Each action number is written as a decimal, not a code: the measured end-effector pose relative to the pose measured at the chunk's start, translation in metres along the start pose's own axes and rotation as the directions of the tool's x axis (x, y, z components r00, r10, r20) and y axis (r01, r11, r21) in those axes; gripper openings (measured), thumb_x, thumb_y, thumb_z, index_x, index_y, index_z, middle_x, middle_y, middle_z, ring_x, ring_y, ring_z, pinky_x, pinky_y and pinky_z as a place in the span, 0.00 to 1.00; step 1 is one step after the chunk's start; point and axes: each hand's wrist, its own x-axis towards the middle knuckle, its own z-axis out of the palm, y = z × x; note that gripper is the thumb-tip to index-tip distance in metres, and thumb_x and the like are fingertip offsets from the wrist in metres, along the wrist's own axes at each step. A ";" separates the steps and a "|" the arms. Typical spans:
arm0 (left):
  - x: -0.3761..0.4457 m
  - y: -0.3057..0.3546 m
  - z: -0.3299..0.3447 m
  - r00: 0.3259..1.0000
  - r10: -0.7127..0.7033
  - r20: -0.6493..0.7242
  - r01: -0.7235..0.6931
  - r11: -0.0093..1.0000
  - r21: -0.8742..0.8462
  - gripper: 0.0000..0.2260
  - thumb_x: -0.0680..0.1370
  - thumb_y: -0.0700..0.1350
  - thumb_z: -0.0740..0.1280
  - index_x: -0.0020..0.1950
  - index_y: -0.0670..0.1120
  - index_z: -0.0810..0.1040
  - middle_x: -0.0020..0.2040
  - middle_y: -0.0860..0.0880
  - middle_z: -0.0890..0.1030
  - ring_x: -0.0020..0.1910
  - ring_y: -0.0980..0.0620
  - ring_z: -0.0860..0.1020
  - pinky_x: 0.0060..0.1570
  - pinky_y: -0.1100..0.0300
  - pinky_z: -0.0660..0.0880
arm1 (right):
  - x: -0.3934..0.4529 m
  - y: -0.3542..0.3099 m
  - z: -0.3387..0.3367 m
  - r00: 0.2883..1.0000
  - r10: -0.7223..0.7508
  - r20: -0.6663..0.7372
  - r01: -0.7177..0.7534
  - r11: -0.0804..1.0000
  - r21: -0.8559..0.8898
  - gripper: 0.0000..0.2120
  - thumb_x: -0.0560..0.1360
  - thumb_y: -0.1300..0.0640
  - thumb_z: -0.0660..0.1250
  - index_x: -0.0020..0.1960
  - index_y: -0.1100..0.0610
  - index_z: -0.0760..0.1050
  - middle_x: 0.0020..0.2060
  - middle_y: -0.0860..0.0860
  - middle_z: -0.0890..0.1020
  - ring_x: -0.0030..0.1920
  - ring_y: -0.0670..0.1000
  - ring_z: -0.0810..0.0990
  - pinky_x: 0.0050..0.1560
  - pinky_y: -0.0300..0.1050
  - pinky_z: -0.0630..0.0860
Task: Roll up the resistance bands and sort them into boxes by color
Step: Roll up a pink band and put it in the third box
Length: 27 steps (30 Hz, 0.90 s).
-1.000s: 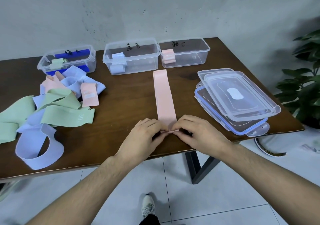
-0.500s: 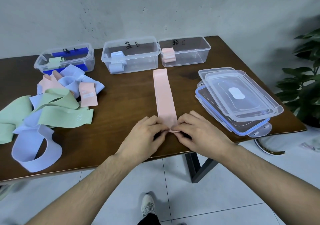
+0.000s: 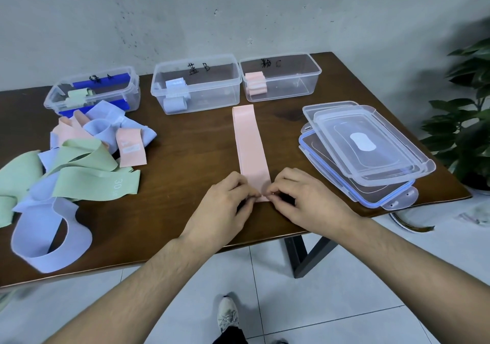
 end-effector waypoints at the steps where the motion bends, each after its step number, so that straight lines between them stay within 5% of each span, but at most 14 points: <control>1: 0.000 -0.001 0.000 1.000 0.011 0.007 -0.011 1.000 0.023 0.06 0.79 0.42 0.69 0.54 0.48 0.84 0.50 0.54 0.75 0.44 0.55 0.76 0.47 0.56 0.77 | 0.000 0.000 0.000 1.000 -0.007 0.001 0.007 1.000 -0.013 0.05 0.79 0.57 0.69 0.53 0.52 0.82 0.47 0.44 0.77 0.48 0.45 0.74 0.50 0.44 0.76; 5: 0.003 -0.005 -0.002 0.995 0.079 0.054 -0.084 0.992 0.095 0.09 0.78 0.48 0.67 0.56 0.50 0.84 0.49 0.54 0.75 0.45 0.55 0.76 0.47 0.53 0.76 | 0.000 0.001 0.001 0.998 -0.053 -0.025 0.052 0.996 -0.072 0.06 0.78 0.58 0.70 0.54 0.54 0.83 0.46 0.45 0.76 0.47 0.45 0.72 0.49 0.41 0.75; 11: 0.004 -0.007 0.001 0.997 0.072 0.042 -0.076 0.992 0.100 0.08 0.79 0.45 0.69 0.56 0.49 0.84 0.50 0.53 0.76 0.46 0.54 0.77 0.48 0.53 0.77 | 0.001 0.002 0.000 0.992 -0.122 -0.021 0.117 0.980 -0.159 0.09 0.78 0.57 0.70 0.57 0.55 0.83 0.47 0.46 0.77 0.47 0.47 0.72 0.51 0.37 0.72; 18: 0.005 -0.008 0.003 0.999 0.052 0.017 -0.053 0.996 0.072 0.06 0.78 0.43 0.70 0.54 0.49 0.84 0.48 0.54 0.77 0.43 0.55 0.75 0.47 0.57 0.74 | 0.002 -0.002 0.002 1.000 -0.022 -0.003 0.022 0.998 -0.063 0.08 0.78 0.57 0.70 0.57 0.53 0.81 0.49 0.44 0.78 0.49 0.45 0.73 0.50 0.43 0.77; 27: -0.003 -0.003 0.003 0.999 0.049 0.011 -0.050 0.998 0.050 0.07 0.78 0.44 0.69 0.54 0.51 0.83 0.46 0.55 0.79 0.43 0.54 0.76 0.46 0.55 0.75 | -0.001 -0.005 -0.002 0.998 0.032 0.052 -0.030 0.999 -0.040 0.07 0.78 0.55 0.69 0.55 0.52 0.83 0.47 0.38 0.74 0.49 0.41 0.69 0.51 0.36 0.72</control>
